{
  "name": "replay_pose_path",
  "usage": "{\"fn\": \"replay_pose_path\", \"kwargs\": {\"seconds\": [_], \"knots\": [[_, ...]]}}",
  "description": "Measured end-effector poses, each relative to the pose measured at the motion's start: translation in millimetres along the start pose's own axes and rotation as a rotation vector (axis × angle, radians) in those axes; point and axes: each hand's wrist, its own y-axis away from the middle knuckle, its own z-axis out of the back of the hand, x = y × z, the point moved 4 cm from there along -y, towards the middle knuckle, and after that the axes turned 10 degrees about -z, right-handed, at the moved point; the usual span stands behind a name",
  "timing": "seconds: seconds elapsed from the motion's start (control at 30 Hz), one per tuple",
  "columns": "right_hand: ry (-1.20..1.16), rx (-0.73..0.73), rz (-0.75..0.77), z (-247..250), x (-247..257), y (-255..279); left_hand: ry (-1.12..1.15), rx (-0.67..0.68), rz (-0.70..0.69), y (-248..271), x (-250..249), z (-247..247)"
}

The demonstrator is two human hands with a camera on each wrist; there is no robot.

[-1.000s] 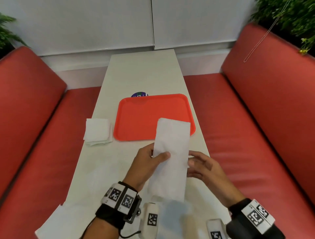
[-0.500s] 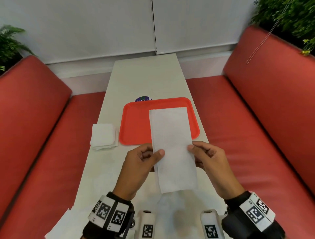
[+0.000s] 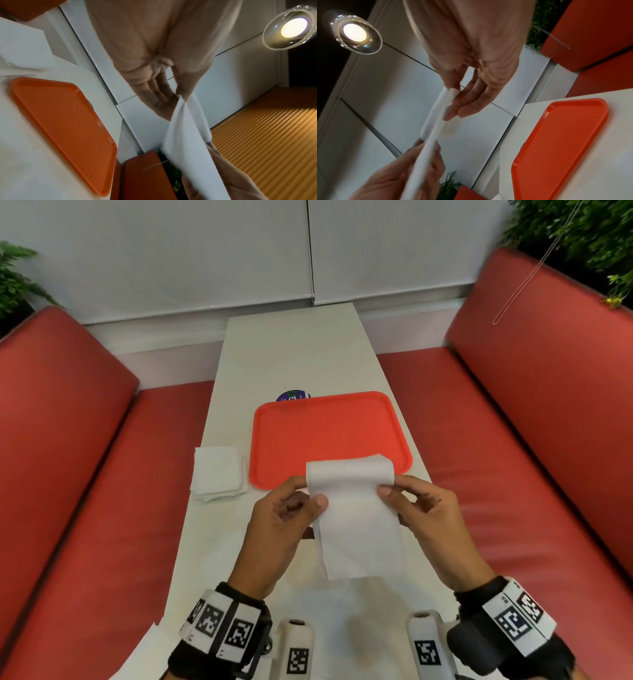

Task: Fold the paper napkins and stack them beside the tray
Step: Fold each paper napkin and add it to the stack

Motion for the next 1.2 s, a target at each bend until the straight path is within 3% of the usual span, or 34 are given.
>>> {"fn": "replay_pose_path", "kwargs": {"seconds": [0.1, 0.23, 0.33, 0.47, 0.57, 0.73, 0.9, 1.2], "knots": [[-0.011, 0.063, 0.035, -10.7, 2.1, 1.6, 0.001, 0.032, -0.075, 0.1, -2.3, 9.8], [-0.090, 0.089, -0.029, -23.9, 5.2, 5.3, -0.059, 0.096, -0.166, 1.3, -1.7, 24.0], [0.003, 0.007, 0.009, -35.7, 7.2, 7.2, -0.024, 0.085, -0.102, 1.9, 3.5, 34.6], [0.086, -0.074, 0.042, -56.6, -0.7, 6.5, 0.221, 0.016, 0.151, 6.4, 19.9, 47.3], [0.140, -0.086, 0.078, -75.9, -6.3, 5.4, 0.245, 0.035, 0.229, 13.8, 29.3, 51.4], [0.134, -0.068, 0.019, -103.8, -24.0, -6.9, 0.215, -0.031, 0.284, 11.0, 47.8, 76.6], [0.035, -0.119, -0.062, -120.2, -46.3, -35.5, 0.146, -0.123, 0.336, -35.6, 72.4, 134.3], [-0.047, -0.116, -0.031, -155.0, -33.2, -81.1, 0.310, -0.005, 0.353, -68.3, 71.8, 146.1]]}}
